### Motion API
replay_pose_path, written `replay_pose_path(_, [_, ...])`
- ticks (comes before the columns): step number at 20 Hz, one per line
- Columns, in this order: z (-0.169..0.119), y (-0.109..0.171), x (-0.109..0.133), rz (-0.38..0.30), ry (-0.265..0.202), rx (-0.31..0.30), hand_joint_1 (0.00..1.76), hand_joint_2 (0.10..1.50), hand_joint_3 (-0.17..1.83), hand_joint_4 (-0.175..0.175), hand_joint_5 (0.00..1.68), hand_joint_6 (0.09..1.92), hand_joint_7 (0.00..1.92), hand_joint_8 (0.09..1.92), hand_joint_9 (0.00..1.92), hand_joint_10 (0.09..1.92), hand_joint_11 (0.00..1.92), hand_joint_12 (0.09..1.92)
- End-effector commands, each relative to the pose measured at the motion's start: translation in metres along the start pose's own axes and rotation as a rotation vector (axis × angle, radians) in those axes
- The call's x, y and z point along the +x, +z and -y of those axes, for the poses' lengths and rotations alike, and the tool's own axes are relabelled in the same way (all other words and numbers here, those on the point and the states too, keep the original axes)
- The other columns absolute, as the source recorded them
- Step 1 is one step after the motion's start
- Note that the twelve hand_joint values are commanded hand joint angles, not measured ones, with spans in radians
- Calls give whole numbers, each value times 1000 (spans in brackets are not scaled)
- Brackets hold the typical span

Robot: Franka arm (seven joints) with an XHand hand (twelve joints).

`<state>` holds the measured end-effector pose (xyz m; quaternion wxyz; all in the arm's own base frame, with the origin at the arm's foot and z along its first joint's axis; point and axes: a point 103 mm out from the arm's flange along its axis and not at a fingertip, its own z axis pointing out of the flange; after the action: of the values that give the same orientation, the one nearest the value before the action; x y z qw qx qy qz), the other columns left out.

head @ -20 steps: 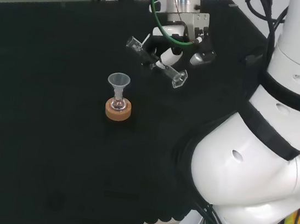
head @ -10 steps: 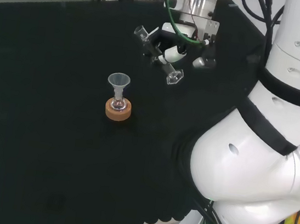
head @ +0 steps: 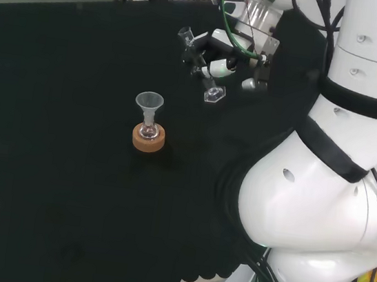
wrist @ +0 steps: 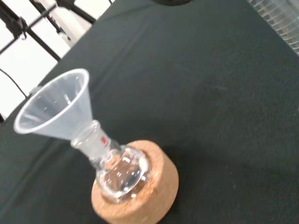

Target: Put the graduated cylinder back on the table.

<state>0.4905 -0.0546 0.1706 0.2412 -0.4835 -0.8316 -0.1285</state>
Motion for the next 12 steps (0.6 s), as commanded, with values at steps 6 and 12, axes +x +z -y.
replay_pose_path(6, [-29,27,-45,-78,-54,-149,1347,1170,3,-81,972,867,862,1229,1331,216,1146,743])
replay_pose_path(12, [-38,38,-56,-122,-76,-219,1251,1187,8,-159,844,1176,846,1241,1317,221,1125,771])
